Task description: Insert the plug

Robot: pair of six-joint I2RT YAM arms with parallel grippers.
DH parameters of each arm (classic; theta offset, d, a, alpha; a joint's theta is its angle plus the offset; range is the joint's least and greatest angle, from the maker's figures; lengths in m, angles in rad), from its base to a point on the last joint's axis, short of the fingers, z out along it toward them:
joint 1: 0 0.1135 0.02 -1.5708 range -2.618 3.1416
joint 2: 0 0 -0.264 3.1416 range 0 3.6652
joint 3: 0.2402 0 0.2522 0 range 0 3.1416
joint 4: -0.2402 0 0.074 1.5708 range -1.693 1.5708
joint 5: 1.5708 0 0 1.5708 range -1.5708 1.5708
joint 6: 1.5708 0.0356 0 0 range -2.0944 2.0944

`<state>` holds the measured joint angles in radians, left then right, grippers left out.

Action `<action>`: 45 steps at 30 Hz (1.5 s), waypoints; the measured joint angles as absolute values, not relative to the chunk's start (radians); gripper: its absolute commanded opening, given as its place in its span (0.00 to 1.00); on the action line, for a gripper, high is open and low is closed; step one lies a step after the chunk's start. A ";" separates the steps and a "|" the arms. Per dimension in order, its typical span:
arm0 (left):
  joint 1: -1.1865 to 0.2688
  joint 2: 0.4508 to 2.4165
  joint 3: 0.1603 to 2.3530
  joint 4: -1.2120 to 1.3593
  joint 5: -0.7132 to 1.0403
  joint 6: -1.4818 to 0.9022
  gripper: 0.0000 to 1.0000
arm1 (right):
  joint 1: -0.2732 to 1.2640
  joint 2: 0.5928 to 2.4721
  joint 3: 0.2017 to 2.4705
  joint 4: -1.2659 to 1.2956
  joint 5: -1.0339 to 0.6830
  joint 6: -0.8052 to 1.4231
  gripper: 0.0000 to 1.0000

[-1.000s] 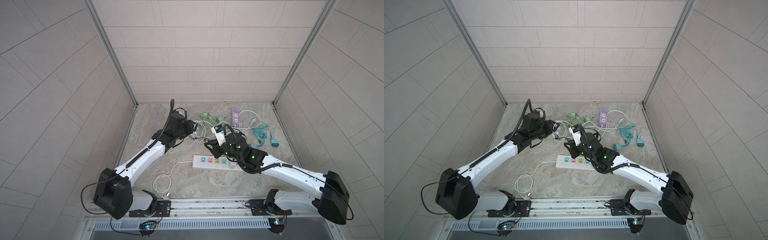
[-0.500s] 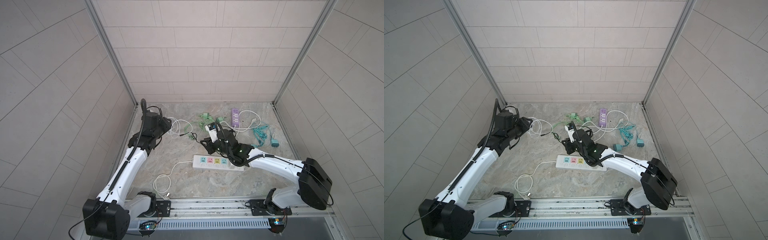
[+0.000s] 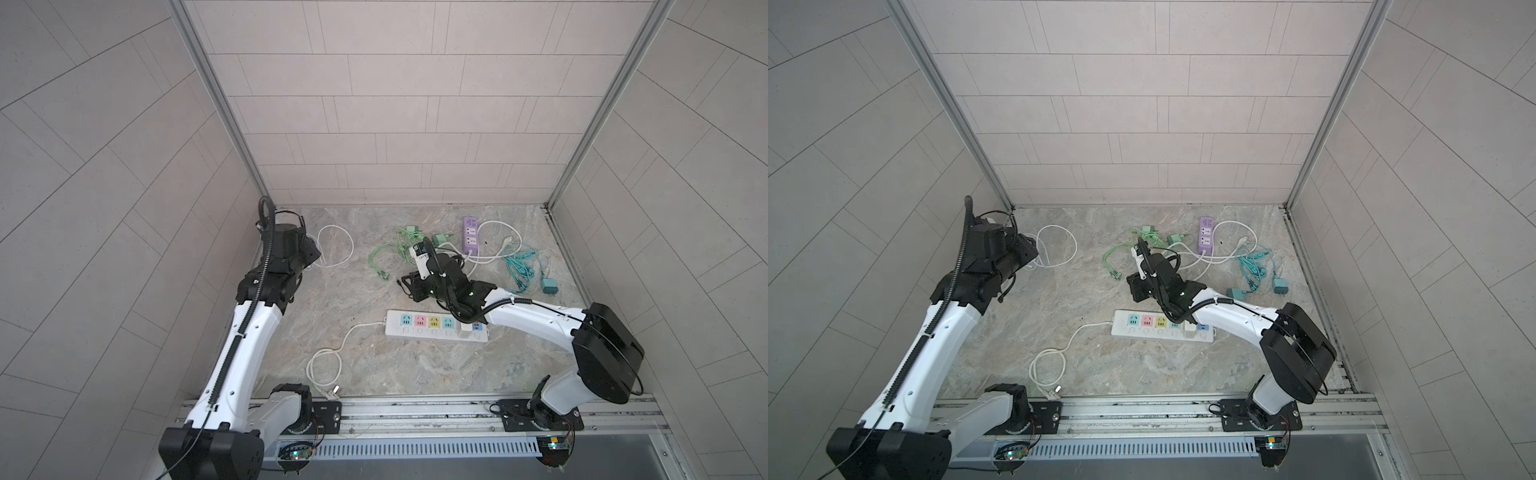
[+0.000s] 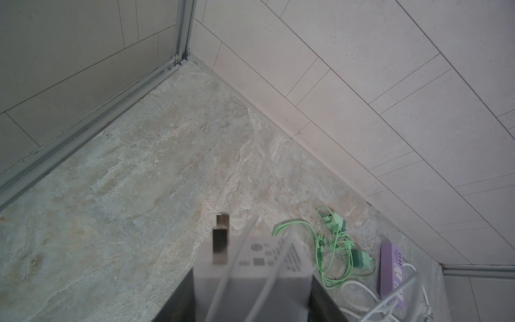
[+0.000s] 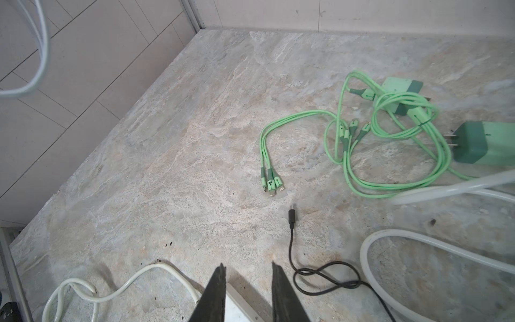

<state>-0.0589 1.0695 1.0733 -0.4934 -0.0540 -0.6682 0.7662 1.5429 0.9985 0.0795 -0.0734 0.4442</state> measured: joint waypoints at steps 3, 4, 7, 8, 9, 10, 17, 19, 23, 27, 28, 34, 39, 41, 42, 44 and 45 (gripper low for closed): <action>-0.059 1.072 1.032 -0.482 -0.018 -0.681 0.30 | 0.760 1.543 1.034 0.058 -0.075 0.437 0.34; -0.059 1.073 1.019 -0.475 -0.001 -0.686 0.30 | 0.760 1.543 1.042 0.057 -0.079 0.437 0.34; -0.059 1.074 0.977 -0.444 0.071 -0.734 0.29 | 0.760 1.536 1.038 0.074 -0.109 0.453 0.34; -0.059 1.074 0.964 -0.430 0.095 -0.751 0.29 | 0.760 1.532 1.029 0.086 -0.121 0.463 0.35; -0.060 1.073 0.948 -0.412 0.126 -0.774 0.29 | 0.761 1.525 1.013 0.110 -0.140 0.480 0.34; -0.065 1.072 0.931 -0.395 0.155 -0.799 0.29 | 0.763 1.520 0.994 0.135 -0.157 0.498 0.32; -0.191 1.052 0.823 -0.297 0.206 -0.939 0.29 | 0.844 1.506 0.900 0.308 -0.261 0.603 0.27; -0.212 1.052 0.812 -0.282 0.218 -0.962 0.29 | 0.890 1.499 0.901 0.332 -0.274 0.606 0.26; -0.217 1.047 0.805 -0.270 0.216 -0.988 0.29 | 0.959 1.491 0.917 0.363 -0.294 0.606 0.24; -0.225 1.032 0.803 -0.265 0.213 -1.007 0.28 | 0.979 1.493 0.926 0.406 -0.309 0.607 0.23; -0.228 1.031 0.803 -0.265 0.213 -1.011 0.28 | 0.982 1.495 0.929 0.415 -0.310 0.607 0.23; -0.238 1.028 0.798 -0.265 0.220 -1.022 0.27 | 0.984 1.579 1.007 0.466 -0.327 0.607 0.22; -0.238 1.015 0.797 -0.266 0.236 -1.026 0.28 | 0.986 1.666 1.071 0.466 -0.329 0.607 0.22; -0.238 1.014 0.796 -0.265 0.249 -1.032 0.28 | 0.986 1.686 1.087 0.462 -0.322 0.607 0.23; -0.238 1.014 0.795 -0.266 0.255 -1.033 0.28 | 0.986 1.692 1.091 0.459 -0.315 0.606 0.24; -0.238 1.014 0.791 -0.265 0.271 -1.039 0.28 | 0.984 1.693 1.096 0.453 -0.304 0.606 0.25; -0.238 1.014 0.788 -0.265 0.277 -1.042 0.27 | 0.980 1.693 1.100 0.450 -0.297 0.605 0.25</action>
<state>-0.2382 1.0138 0.7883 -0.2646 0.2768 -1.0416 0.9802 1.6932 1.1004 0.4500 -0.2970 0.6052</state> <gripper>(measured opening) 0.523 0.245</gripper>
